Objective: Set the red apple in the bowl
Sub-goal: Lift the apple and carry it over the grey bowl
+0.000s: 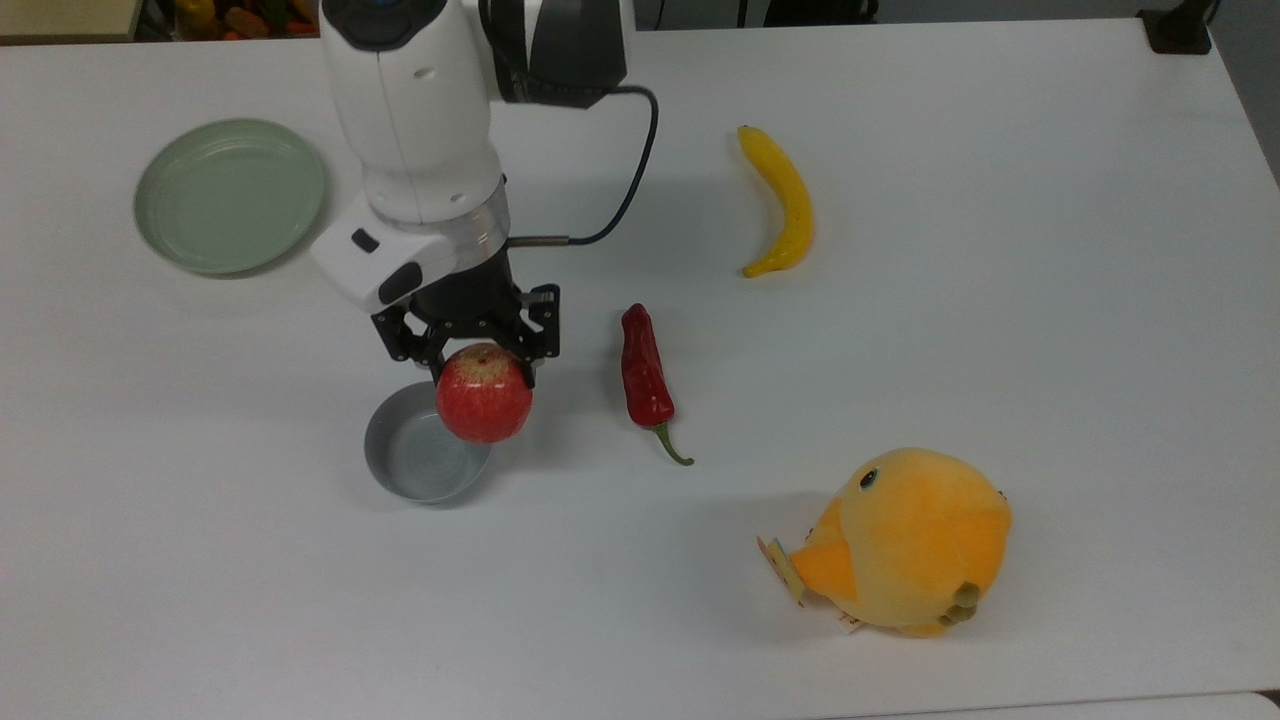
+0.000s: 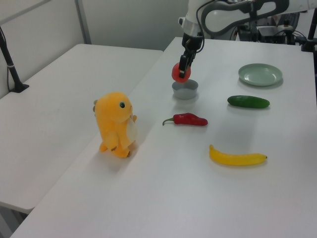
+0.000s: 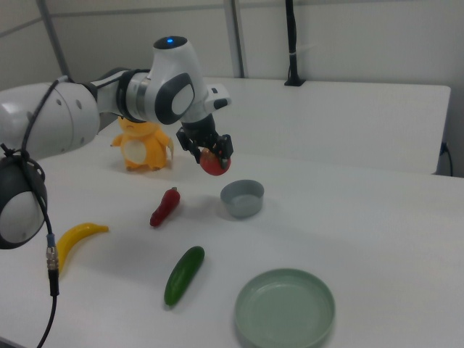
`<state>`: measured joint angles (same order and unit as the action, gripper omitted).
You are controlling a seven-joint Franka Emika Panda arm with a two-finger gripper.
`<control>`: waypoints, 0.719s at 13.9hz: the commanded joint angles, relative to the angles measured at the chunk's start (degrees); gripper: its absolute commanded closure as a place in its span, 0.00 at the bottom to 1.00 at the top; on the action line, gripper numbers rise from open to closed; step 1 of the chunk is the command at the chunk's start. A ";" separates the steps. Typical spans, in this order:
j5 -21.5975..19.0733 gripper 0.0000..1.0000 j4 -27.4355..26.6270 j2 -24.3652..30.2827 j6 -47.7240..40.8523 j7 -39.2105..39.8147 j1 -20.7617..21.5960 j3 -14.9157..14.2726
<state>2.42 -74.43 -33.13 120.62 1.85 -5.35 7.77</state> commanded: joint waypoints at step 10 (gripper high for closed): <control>-0.67 0.60 1.66 -6.16 5.94 1.31 -2.20 -2.49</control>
<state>2.42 -71.66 -39.40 125.98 1.85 -7.42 5.87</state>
